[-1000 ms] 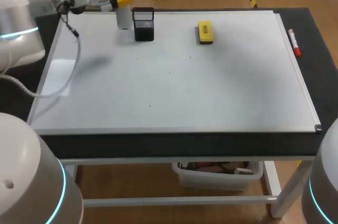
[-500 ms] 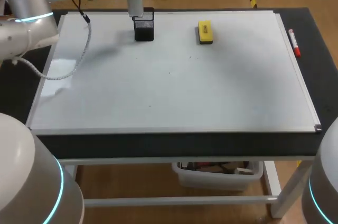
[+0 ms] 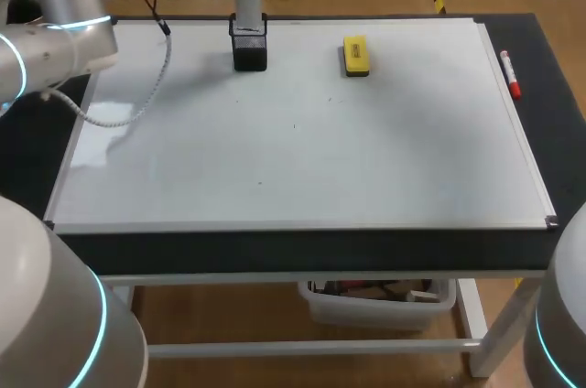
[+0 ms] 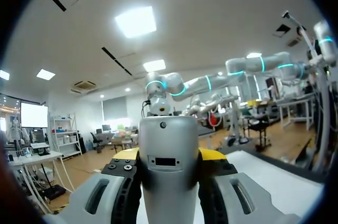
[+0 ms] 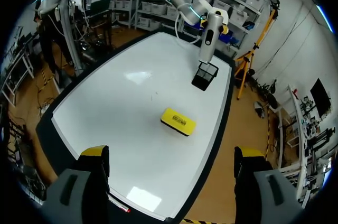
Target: Pick up the inspection probe, press it on each red-marked spot on the whiteboard one by one, put down the probe, pick up the eraser, and wipe off all the red marks.
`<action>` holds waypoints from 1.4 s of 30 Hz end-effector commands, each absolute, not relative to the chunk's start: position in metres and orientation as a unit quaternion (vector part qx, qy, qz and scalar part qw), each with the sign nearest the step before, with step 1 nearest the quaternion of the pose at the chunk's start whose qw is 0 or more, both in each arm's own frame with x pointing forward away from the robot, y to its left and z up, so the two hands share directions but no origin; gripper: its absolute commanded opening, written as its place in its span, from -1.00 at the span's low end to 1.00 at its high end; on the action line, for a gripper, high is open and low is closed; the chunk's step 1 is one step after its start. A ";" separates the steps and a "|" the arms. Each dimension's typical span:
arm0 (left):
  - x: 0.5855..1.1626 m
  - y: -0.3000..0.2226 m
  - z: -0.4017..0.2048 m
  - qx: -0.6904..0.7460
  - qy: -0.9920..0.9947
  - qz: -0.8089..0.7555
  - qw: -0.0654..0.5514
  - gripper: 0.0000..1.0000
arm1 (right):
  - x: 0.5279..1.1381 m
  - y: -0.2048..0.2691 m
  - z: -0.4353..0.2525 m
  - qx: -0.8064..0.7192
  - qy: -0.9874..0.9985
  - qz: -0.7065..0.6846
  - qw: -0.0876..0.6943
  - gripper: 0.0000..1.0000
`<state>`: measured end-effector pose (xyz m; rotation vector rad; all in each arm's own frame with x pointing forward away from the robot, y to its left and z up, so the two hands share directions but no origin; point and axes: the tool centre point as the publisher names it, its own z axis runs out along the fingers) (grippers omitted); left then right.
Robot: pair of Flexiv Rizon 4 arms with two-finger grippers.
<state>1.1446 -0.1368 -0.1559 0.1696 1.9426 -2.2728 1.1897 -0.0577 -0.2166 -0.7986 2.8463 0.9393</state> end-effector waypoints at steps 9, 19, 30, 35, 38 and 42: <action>1.166 -0.144 -0.176 0.101 0.642 -0.760 0.032 -1.00 | 1.197 -0.059 -0.215 -0.269 0.917 0.296 -0.014 1.00; 1.173 -0.142 -0.184 0.099 0.642 -0.760 0.035 -1.00 | 1.197 -0.059 -0.215 -0.269 0.917 0.296 -0.014 1.00; 1.179 -0.139 -0.197 0.086 0.640 -0.763 0.037 -1.00 | 1.197 -0.059 -0.215 -0.269 0.917 0.296 -0.014 1.00; 1.181 -0.141 -0.206 0.081 0.640 -0.763 0.036 -1.00 | 1.197 -0.059 -0.215 -0.269 0.917 0.296 -0.014 1.00; 1.182 -0.142 -0.212 0.075 0.643 -0.761 0.034 -1.00 | 1.197 -0.059 -0.215 -0.269 0.917 0.296 -0.014 1.00; 1.183 -0.139 -0.219 0.070 0.645 -0.760 0.035 -1.00 | 1.197 -0.059 -0.215 -0.269 0.917 0.296 -0.014 1.00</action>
